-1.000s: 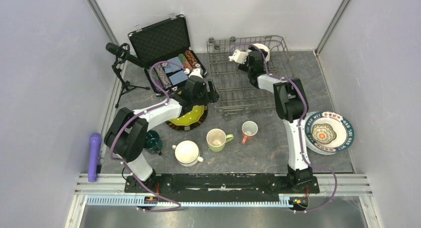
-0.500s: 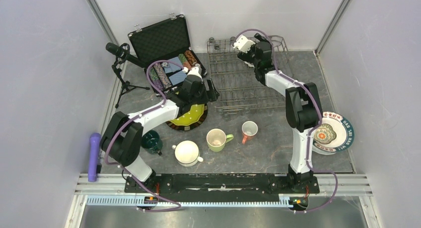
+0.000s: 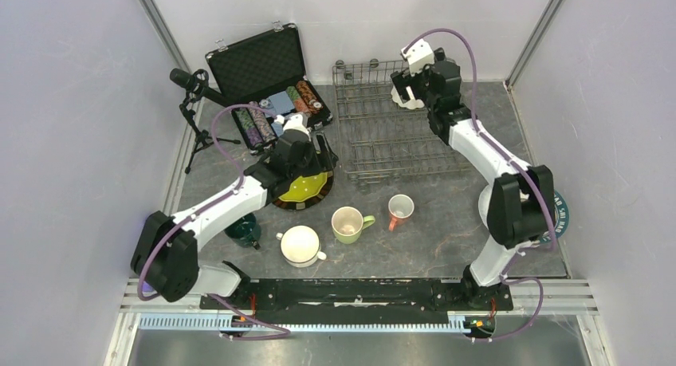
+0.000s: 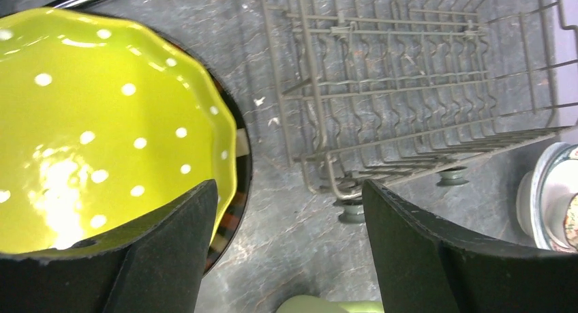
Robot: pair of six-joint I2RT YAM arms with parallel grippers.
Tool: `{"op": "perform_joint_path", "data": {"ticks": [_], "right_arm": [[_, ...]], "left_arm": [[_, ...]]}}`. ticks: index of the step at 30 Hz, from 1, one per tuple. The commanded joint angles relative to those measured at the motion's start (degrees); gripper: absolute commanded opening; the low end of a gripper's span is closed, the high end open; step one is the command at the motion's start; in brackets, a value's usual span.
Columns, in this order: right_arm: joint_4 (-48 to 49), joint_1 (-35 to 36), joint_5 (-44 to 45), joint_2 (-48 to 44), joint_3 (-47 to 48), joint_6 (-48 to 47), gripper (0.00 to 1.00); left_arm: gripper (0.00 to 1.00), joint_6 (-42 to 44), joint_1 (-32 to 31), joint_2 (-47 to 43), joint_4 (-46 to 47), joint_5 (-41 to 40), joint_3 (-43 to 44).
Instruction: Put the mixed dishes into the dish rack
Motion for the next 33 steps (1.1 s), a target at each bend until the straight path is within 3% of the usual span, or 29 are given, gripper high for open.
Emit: {"op": "perform_joint_path", "data": {"ticks": [1, 4, 7, 11, 15, 20, 26, 29, 33], "right_arm": [[-7.09, 0.27, -3.95, -6.94, -5.0, 14.44, 0.98], [-8.0, 0.42, -3.36, -11.8, -9.59, 19.81, 0.98], [-9.5, 0.42, 2.86, -16.92, -14.18, 27.19, 0.98], [-18.76, 0.34, 10.93, -22.17, -15.29, 34.97, 0.98], [-23.43, 0.33, 8.35, -28.45, -19.18, 34.85, 0.98], [-22.72, 0.07, 11.04, -39.13, -28.9, 32.56, 0.98], [-31.89, -0.84, 21.26, -44.36, -32.47, 36.74, 0.98], [-37.74, -3.88, 24.85, -46.16, -33.64, 40.97, 0.98], [-39.96, -18.76, 13.65, -49.78, -36.79, 42.5, 0.98]], "left_arm": [[0.84, 0.19, -0.32, -3.94, -4.69, -5.19, -1.65], [0.86, -0.76, -0.35, -6.32, -5.14, -6.16, -3.27], [0.87, -1.6, -0.38, -8.18, -4.79, -4.44, -4.42], [0.88, -2.27, -0.32, -10.12, -4.57, -1.98, -5.69], [0.89, -2.8, -0.34, -12.09, -4.43, 0.73, -7.21], [0.93, -4.53, -0.71, -14.37, -4.8, 10.06, -7.78], [0.95, -6.17, -2.58, -18.29, -5.59, 13.01, -8.82], [0.97, -7.46, -3.45, -20.34, -6.89, 13.17, -9.39], [0.98, -7.23, -4.06, -22.03, -9.85, 14.78, -8.92]]}}
